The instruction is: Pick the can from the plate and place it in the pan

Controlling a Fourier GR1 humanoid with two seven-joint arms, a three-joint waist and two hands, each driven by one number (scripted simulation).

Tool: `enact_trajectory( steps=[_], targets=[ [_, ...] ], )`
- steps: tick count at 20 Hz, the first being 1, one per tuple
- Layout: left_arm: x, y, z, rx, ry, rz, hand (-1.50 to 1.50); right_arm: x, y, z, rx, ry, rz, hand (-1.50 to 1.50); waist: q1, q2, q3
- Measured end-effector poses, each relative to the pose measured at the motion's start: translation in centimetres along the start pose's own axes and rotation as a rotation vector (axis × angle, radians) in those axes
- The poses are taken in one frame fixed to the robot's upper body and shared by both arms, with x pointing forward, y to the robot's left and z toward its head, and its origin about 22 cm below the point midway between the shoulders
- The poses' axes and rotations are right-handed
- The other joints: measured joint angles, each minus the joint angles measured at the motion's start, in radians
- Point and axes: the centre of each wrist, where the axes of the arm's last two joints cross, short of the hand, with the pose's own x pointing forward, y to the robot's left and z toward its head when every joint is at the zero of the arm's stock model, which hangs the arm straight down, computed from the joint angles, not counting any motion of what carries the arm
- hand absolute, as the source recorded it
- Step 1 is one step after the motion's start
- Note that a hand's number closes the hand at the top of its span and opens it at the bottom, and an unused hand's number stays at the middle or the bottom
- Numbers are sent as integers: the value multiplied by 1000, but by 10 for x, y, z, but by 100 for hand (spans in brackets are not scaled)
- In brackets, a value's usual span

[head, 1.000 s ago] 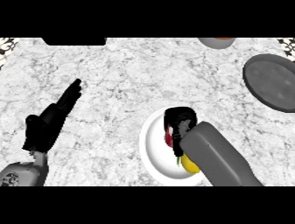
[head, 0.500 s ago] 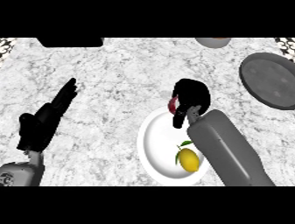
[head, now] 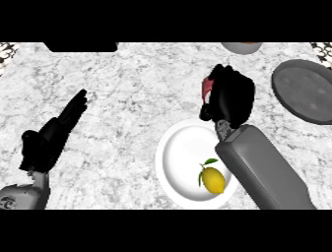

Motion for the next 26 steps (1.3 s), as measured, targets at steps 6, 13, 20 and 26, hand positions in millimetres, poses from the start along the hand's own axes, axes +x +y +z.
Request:
enact_trajectory(
  steps=[6,13,20,26],
  targets=[
    [4,-1,-2,-2,1,8,0,-23,-5,-12,-147,77,-87,150,6,4,0],
    [4,-6,-2,-8,-10,0,0,-79,0,-44,-228,177,-236,150,11,7,1],
    [4,-10,-6,-12,-9,-2,0,-151,11,-89,-296,231,-222,150,16,9,1],
    [3,-9,-10,-23,-20,-8,0,-203,16,-125,-354,268,-187,150,26,13,1]
  ],
)
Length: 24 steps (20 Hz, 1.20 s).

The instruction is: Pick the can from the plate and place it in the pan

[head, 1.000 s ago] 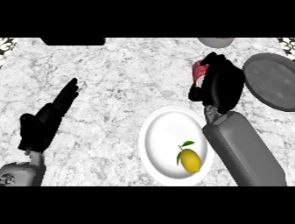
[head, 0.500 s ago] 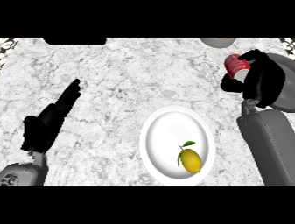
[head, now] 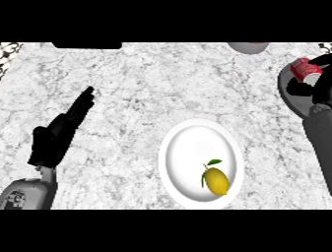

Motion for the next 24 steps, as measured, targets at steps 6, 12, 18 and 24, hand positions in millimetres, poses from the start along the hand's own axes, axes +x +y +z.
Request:
enact_trajectory(
  steps=[6,12,18,24],
  targets=[
    [8,1,-2,-6,-7,7,0,-43,3,-30,-25,15,18,150,12,4,1],
    [7,0,-3,-12,-11,9,0,-72,2,-40,-30,24,35,150,22,9,2],
    [10,-2,-3,-23,-24,4,0,-100,-8,-50,18,143,47,-150,35,16,2],
    [10,0,-5,-32,-33,2,0,-120,-18,-55,163,258,27,-150,45,23,5]
  ],
)
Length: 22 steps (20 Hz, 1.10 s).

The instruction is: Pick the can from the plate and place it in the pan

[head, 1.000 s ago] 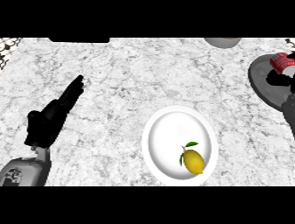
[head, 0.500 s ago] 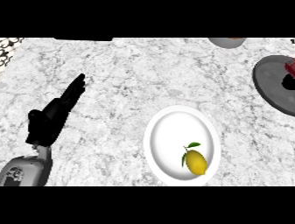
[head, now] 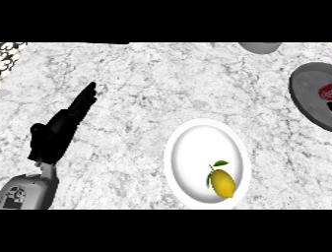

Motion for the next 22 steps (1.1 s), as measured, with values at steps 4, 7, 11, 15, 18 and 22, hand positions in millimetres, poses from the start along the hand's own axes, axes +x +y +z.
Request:
enact_trajectory(
  steps=[4,7,11,15,18,22],
  targets=[
    [3,-4,0,-6,-6,2,0,-4,-6,-4,10,9,-103,-150,7,4,3],
    [2,-2,1,-8,-7,4,0,0,-11,-7,-18,-12,-230,-150,5,4,5],
    [-1,1,2,10,-2,8,0,-2,-16,-10,-70,-29,-418,-150,-5,3,6],
    [-3,0,3,16,6,12,0,-19,-27,-15,-60,-39,-586,-150,-14,-2,4],
    [-2,-2,3,19,9,11,0,-40,-25,-12,-36,-57,-672,-150,-19,-4,3],
    [-1,-5,4,20,24,12,0,-75,-23,-4,-3,-112,-741,-150,-28,-11,1]
  ],
)
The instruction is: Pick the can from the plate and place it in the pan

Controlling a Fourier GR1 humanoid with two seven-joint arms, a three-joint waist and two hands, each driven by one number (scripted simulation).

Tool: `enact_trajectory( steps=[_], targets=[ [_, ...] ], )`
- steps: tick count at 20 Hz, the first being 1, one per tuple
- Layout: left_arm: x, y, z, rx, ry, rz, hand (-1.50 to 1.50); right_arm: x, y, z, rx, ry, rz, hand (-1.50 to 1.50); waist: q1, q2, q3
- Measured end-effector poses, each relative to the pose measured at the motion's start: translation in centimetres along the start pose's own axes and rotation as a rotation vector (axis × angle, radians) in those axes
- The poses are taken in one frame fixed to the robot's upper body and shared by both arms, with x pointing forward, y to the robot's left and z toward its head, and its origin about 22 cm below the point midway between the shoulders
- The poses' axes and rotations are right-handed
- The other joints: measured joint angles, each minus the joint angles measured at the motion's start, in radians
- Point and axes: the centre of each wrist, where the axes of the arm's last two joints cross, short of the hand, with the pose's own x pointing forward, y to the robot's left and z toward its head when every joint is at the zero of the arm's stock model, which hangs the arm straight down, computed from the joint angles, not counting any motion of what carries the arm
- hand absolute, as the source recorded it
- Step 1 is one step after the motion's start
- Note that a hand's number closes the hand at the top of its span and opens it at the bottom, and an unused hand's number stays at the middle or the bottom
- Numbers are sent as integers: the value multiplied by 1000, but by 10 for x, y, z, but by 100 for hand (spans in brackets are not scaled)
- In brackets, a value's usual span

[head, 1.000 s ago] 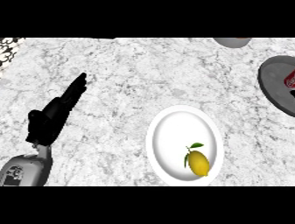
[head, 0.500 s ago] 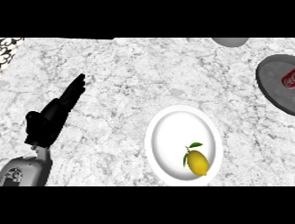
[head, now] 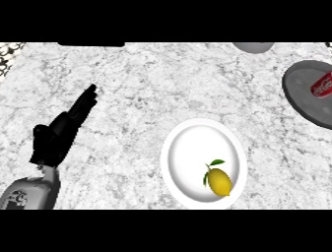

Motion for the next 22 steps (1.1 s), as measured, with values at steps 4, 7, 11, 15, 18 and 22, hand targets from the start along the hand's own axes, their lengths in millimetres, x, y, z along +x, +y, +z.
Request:
enact_trajectory(
  steps=[4,7,11,15,18,22],
  targets=[
    [-3,9,3,3,-1,-5,0,-24,-13,16,7,-77,-46,-150,-6,-5,-2],
    [-6,10,5,12,3,-5,0,-38,-23,24,17,-109,-55,-150,-11,-8,-3],
    [-3,7,3,15,8,-1,0,-53,-24,38,26,-124,-88,-150,-18,-12,-4],
    [-5,12,1,21,16,-3,0,-73,-24,58,43,-135,-94,-150,-22,-14,-5],
    [-7,8,8,18,22,-5,0,-83,-21,71,53,-142,-99,-150,-24,-16,-5],
    [-9,15,7,21,21,-4,0,-94,-16,87,55,-141,-95,-150,-27,-17,-6]
  ],
)
